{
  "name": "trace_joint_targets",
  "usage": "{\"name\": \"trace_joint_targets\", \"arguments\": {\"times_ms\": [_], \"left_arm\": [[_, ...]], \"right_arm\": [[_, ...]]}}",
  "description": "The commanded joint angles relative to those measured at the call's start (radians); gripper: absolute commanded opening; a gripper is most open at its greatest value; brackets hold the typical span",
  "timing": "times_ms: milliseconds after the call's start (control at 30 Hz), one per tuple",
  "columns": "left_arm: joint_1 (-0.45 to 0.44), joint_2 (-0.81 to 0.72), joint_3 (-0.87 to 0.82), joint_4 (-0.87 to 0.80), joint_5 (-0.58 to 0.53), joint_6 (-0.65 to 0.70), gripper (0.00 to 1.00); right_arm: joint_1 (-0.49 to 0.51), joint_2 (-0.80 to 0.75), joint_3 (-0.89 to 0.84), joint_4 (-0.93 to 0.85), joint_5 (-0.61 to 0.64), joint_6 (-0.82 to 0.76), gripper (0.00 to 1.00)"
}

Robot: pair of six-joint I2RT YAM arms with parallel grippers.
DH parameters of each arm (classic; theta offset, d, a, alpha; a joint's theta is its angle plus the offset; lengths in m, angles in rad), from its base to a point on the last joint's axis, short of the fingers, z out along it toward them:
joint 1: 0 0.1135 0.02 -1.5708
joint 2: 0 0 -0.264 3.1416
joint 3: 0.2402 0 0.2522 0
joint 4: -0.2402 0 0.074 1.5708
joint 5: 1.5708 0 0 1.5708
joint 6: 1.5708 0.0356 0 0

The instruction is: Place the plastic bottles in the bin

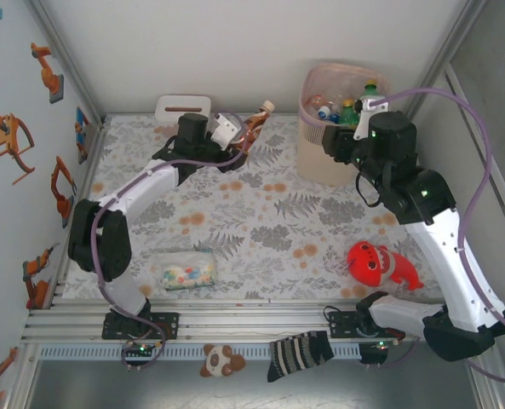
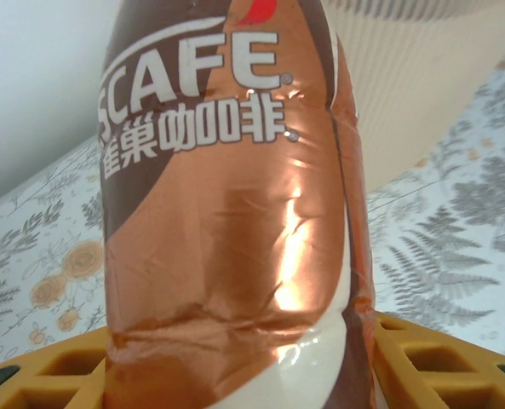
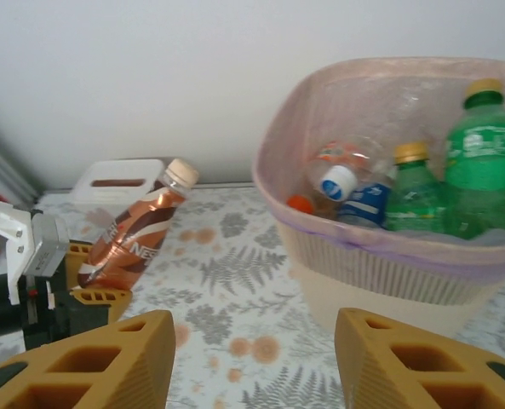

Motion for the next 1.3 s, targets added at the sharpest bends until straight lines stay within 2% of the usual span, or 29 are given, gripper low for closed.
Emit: {"name": "trace_joint_targets", "arguments": {"times_ms": [0, 300, 633, 867, 1267], "left_arm": [[-0.022, -0.099, -0.032, 0.030, 0.090, -0.028, 0.48], [-0.082, -0.269, -0.071, 0.014, 0.197, -0.042, 0.47], [-0.134, -0.347, -0.085, -0.011, 0.255, -0.042, 0.47], [-0.153, -0.357, -0.095, 0.026, 0.255, -0.059, 0.47], [-0.164, -0.357, -0.094, 0.036, 0.256, -0.061, 0.47]], "right_arm": [[0.007, 0.000, -0.004, 0.077, -0.108, 0.032, 0.56], [0.007, 0.068, 0.032, 0.168, -0.286, 0.105, 0.66], [0.007, 0.149, 0.106, 0.299, -0.387, 0.296, 0.68], [0.007, 0.191, 0.122, 0.312, -0.387, 0.355, 0.61], [0.007, 0.195, 0.104, 0.321, -0.349, 0.359, 0.40]]}}
